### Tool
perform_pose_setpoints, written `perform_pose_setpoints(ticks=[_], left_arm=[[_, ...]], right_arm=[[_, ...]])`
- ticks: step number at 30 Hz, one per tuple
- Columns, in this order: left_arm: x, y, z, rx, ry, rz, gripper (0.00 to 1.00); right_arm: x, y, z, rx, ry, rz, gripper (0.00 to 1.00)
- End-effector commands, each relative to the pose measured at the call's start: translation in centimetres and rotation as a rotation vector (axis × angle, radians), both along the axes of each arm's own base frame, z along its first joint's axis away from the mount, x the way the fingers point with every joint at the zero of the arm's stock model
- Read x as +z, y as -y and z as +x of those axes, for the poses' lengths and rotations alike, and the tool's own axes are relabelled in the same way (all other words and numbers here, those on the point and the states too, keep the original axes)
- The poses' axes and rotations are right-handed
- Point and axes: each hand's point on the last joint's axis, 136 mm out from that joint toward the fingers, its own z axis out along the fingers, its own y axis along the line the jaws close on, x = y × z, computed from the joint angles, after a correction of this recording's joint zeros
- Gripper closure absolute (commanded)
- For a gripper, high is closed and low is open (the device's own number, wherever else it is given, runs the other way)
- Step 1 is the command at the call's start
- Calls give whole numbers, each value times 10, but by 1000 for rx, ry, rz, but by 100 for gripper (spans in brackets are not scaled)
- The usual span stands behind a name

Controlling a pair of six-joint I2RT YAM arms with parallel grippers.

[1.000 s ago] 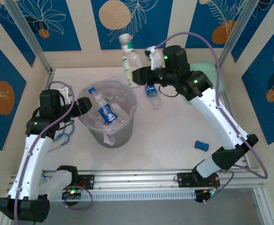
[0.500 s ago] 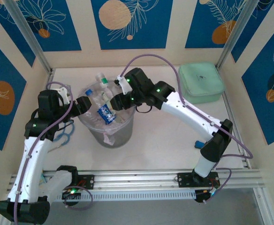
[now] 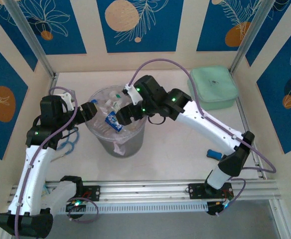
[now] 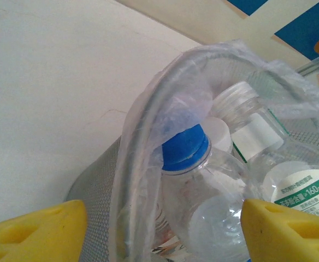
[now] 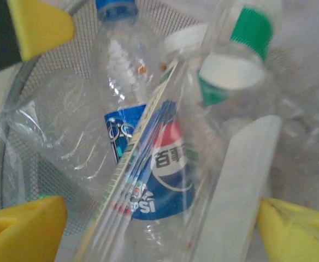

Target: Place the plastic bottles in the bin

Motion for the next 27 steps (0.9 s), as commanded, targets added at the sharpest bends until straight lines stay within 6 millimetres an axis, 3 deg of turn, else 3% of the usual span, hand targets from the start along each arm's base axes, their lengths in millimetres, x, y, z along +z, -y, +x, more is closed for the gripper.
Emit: perform_pose_setpoints(ticks=[1,8,15,18,22,25,27], left_arm=[[14,1,-1,-12,42,-6,27],[10,5,2,-24,31,-34,27],[4,13,3,-46,13,-87,28],[2,14,4,-49,8,-89,29],[1,17,7,-56,4,-103,30],[-1,16,11,-50,1,-100,30],[-2,18,12,-54,-4,-103,31]], right_arm=[[34,14,11,-27,116,4,15],[30,-1,37,-29,128,-23,36],[-19,-22,28,31,1,-71,58],[-42,-24,18,39,-54,-93,60],[-56,-28,5,55,-98,-90,60],[-49,-27,6,50,-88,-87,60],[-31,-28,8,53,-55,-56,60]])
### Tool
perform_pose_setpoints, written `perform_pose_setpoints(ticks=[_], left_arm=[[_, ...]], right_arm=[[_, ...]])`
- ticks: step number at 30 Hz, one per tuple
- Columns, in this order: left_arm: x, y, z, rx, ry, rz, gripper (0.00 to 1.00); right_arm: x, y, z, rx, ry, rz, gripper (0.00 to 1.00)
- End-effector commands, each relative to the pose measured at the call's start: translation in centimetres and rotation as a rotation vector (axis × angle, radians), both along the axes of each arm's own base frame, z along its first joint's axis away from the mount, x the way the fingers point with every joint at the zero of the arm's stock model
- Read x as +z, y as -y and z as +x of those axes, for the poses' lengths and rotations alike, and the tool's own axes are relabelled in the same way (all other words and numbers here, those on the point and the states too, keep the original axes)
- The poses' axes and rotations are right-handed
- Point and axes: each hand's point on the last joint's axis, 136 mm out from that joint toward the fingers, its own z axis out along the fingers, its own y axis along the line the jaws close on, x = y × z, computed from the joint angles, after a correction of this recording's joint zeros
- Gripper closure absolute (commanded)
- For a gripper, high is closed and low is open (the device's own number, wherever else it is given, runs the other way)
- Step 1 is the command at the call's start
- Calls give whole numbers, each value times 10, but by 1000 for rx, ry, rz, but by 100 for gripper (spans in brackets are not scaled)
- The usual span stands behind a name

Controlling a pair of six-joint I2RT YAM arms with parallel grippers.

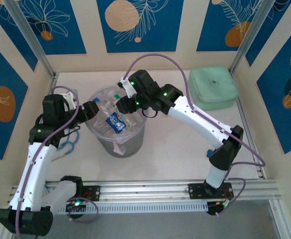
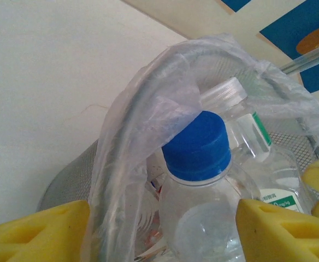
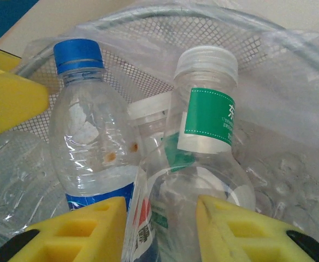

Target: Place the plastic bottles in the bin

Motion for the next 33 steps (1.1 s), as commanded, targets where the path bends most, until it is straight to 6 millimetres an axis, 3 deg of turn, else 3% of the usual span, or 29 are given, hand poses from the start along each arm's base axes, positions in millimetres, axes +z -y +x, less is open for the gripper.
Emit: perform_pose_setpoints(ticks=[1,5,8,12,16,21,24,29,33], left_arm=[[4,7,4,-22,15,-28,31],[0,6,4,-17,3,-15,31],[-8,-1,3,11,-22,40,31],[-8,-2,3,13,-25,51,31],[-10,-1,5,23,-25,54,31],[-20,1,8,26,-37,59,31],[-24,1,6,22,-40,70,31],[-27,1,3,8,-52,95,29],[-25,3,-1,-8,-51,95,28]], right_arm=[[-10,-3,-29,70,-104,-32,58],[39,7,-20,50,7,37,46],[68,26,-16,28,66,67,40],[86,68,-4,-66,138,56,32],[85,115,14,-181,144,74,26],[44,181,46,-364,29,9,20],[8,208,72,-444,-62,-27,13],[-65,209,122,-433,-248,-129,1],[-118,197,164,-437,-335,-218,0]])
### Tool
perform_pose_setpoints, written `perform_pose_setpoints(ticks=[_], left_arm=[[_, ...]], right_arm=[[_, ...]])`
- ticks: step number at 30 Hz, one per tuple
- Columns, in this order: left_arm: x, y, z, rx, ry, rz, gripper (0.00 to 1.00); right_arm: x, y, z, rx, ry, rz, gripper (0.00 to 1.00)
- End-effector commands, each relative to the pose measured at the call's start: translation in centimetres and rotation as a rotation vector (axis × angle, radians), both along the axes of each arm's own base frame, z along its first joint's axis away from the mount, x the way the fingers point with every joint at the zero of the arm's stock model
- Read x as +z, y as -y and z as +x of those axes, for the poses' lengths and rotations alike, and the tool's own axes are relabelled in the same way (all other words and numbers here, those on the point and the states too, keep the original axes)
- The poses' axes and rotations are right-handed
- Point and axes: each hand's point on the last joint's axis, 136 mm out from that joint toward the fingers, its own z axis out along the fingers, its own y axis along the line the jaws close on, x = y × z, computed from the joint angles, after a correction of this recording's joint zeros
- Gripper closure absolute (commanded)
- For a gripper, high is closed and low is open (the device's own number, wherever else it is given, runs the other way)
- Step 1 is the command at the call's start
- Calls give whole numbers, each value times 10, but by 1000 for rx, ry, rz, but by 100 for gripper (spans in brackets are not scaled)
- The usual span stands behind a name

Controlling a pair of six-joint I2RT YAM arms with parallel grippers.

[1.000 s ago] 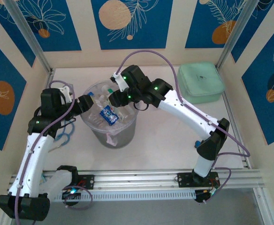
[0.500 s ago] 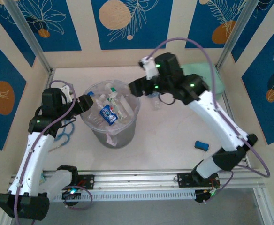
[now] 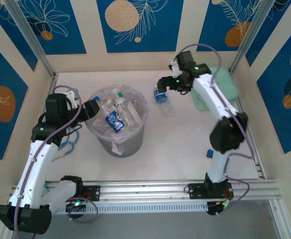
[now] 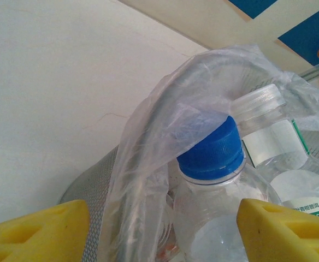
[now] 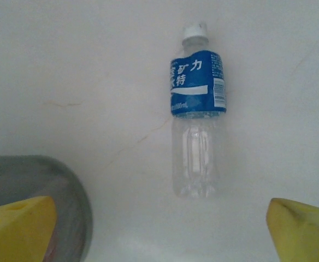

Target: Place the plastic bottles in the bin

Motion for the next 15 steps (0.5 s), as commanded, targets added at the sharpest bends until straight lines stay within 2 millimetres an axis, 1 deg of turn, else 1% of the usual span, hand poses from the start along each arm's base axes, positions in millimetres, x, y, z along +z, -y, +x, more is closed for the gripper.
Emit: perform_pose_setpoints(ticks=[1,3,6,9,12,15], left_arm=[[-18,5,-10,-45,-58,37,27],[-18,8,-13,-66,-62,31,26],[-24,9,-16,-77,-73,38,25],[-29,9,-15,-81,-88,45,25],[-29,11,-14,-89,-89,37,25],[-27,11,-14,-91,-91,46,25]], right_arm=[[-31,-13,13,40,-92,-22,1],[-57,-19,30,44,-131,-49,2],[-95,-19,52,30,-160,-126,3],[-123,-22,62,26,-202,-135,6],[-138,-34,61,30,-238,-70,17],[-142,-35,62,14,-224,-62,26]])
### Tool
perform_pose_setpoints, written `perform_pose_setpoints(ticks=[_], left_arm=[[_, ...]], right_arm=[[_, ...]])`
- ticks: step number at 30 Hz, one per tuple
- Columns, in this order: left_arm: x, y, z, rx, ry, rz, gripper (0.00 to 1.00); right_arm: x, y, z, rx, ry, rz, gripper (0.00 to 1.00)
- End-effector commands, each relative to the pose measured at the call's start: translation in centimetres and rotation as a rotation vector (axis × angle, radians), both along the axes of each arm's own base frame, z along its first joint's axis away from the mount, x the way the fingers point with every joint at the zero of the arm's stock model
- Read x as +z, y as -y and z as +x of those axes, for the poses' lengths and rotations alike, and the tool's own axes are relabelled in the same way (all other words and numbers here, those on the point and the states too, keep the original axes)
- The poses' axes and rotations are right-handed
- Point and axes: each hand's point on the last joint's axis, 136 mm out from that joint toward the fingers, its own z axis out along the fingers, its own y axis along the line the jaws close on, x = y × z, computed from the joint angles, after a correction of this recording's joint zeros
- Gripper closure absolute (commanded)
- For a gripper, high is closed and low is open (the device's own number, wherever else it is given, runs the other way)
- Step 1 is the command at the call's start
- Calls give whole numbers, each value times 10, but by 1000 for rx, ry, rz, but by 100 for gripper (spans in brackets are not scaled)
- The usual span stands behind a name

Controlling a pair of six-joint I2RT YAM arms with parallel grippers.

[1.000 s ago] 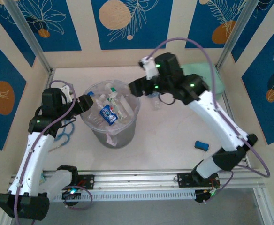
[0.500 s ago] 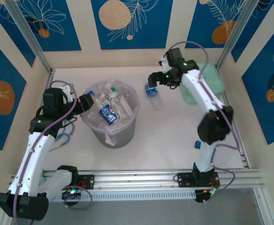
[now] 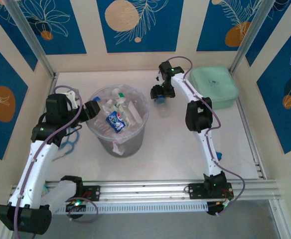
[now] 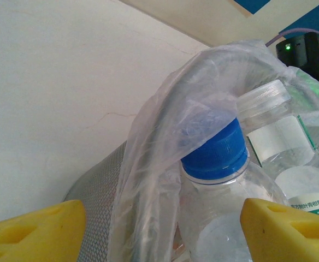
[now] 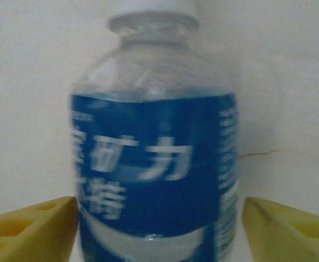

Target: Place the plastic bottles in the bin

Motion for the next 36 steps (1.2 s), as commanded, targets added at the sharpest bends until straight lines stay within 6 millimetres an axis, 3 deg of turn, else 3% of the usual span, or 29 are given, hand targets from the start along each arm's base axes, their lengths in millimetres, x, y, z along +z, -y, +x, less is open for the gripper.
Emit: perform_pose_setpoints(ticks=[1,5,10,14,19,25,27,31,36], left_arm=[[-24,10,-13,-73,-95,31,25],[-26,9,-13,-74,-97,37,25],[-27,15,-11,-88,-103,6,26],[-24,22,-11,-119,-94,-25,27],[-26,30,-8,-135,-107,-49,28],[-24,45,-5,-151,-98,-59,29],[-27,57,-5,-171,-100,-50,29],[-32,85,-5,-219,-95,-34,29],[-21,111,0,-262,-57,-73,29]], right_arm=[[14,-8,-3,-5,14,42,28],[25,-5,-7,-20,24,80,44],[51,7,-13,-41,54,118,51],[83,14,-25,-57,98,182,53],[146,29,-52,-82,198,293,54],[239,59,-103,-132,373,429,57],[267,60,-128,-135,423,492,60],[328,25,-192,-35,515,757,66],[376,1,-243,97,662,828,71]])
